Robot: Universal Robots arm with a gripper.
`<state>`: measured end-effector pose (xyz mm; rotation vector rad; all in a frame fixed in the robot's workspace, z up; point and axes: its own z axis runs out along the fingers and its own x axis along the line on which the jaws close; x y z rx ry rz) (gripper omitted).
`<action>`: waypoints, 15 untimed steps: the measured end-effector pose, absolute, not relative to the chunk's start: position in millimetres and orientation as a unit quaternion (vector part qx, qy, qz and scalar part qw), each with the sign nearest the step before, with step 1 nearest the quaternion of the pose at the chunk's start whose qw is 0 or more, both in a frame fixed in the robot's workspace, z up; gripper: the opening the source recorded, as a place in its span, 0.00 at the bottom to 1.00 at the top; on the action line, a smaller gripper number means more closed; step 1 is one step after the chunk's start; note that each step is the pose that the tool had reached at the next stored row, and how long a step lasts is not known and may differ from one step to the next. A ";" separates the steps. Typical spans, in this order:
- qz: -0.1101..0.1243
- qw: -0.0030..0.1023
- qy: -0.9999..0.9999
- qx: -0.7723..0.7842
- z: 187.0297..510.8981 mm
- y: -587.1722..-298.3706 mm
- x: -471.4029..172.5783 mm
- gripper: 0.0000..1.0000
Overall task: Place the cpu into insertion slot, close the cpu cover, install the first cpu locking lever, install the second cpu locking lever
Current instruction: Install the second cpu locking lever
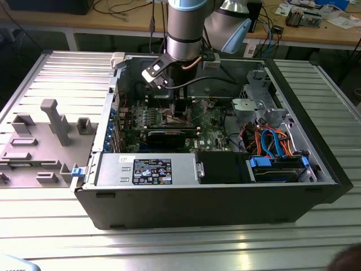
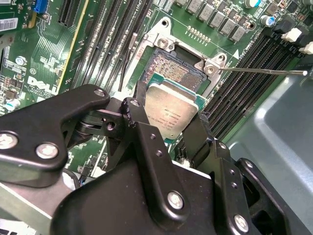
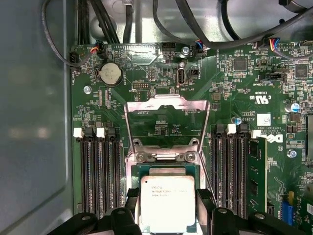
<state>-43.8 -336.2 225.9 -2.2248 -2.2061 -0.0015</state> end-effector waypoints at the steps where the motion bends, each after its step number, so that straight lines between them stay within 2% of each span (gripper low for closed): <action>1: 0.000 0.004 -0.704 -0.710 225.8 -336.2 -43.9 0.55; 15: 0.000 0.004 -0.707 -0.707 224.0 -336.1 -46.3 0.55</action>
